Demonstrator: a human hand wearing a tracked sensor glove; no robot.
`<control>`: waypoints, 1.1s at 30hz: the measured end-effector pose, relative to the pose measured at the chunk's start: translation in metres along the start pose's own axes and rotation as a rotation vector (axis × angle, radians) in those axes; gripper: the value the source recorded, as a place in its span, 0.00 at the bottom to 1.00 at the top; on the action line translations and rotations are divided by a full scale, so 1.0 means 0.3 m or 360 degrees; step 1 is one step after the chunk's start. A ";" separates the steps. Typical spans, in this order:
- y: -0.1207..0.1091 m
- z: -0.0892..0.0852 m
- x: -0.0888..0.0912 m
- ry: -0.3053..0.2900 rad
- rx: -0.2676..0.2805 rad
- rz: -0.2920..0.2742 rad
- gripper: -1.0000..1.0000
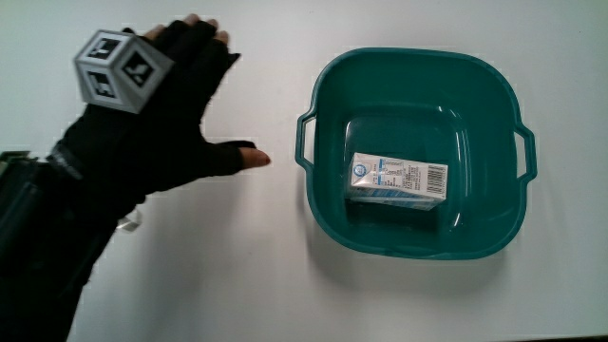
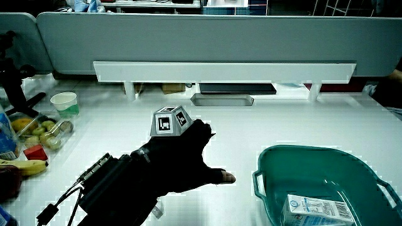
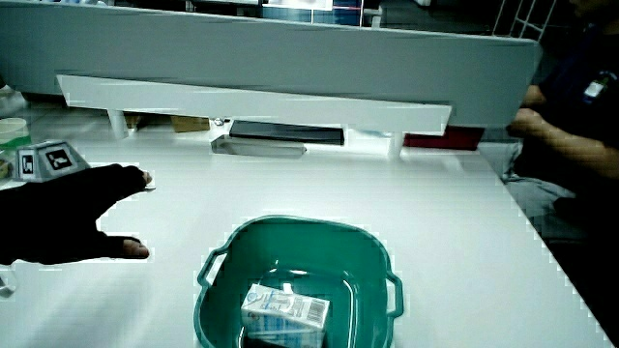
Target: Pick milk from plate
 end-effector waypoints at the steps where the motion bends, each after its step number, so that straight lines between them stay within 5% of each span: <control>1: -0.009 0.003 0.026 -0.0297 -0.0134 0.0150 0.50; 2: 0.009 -0.006 0.026 -0.0214 -0.0051 -0.0063 0.50; 4: 0.010 0.004 0.063 -0.0116 -0.0049 0.0051 0.50; 7: 0.032 -0.022 0.082 -0.0274 -0.0130 0.0071 0.50; 8: 0.041 -0.023 0.092 -0.0102 -0.0058 -0.0013 0.50; 9: 0.040 -0.022 0.110 -0.0360 -0.0120 0.0018 0.50; 11: 0.049 -0.025 0.133 -0.0338 -0.0134 -0.0006 0.50; 12: 0.044 -0.016 0.152 -0.0359 -0.0199 0.0092 0.50; 13: 0.045 -0.013 0.166 -0.0400 -0.0208 0.0087 0.50; 14: 0.073 -0.039 0.153 -0.0259 -0.0085 -0.0164 0.50; 15: 0.071 -0.031 0.172 -0.0273 -0.0134 -0.0131 0.50; 16: 0.070 -0.042 0.178 -0.0428 -0.0190 0.0030 0.50; 17: 0.091 -0.053 0.180 -0.0283 -0.0086 -0.0229 0.50; 18: 0.083 -0.052 0.198 -0.0420 -0.0200 -0.0053 0.50; 19: 0.085 -0.048 0.210 -0.0340 -0.0176 -0.0053 0.50; 20: 0.098 -0.061 0.212 -0.0288 -0.0157 -0.0151 0.50; 21: 0.083 -0.042 0.236 -0.0289 -0.0179 -0.0018 0.50; 22: 0.093 -0.057 0.238 -0.0337 -0.0212 -0.0070 0.50; 24: 0.100 -0.063 0.254 -0.0320 -0.0230 -0.0055 0.50; 25: 0.108 -0.070 0.258 -0.0287 -0.0205 -0.0121 0.50; 26: 0.120 -0.092 0.254 -0.0351 -0.0211 -0.0096 0.50; 27: 0.130 -0.098 0.261 -0.0232 -0.0165 -0.0197 0.50; 28: 0.131 -0.104 0.271 -0.0370 -0.0234 -0.0124 0.50; 29: 0.136 -0.104 0.282 -0.0284 -0.0207 -0.0177 0.50; 33: 0.162 -0.131 0.322 -0.0206 -0.0155 -0.0218 0.50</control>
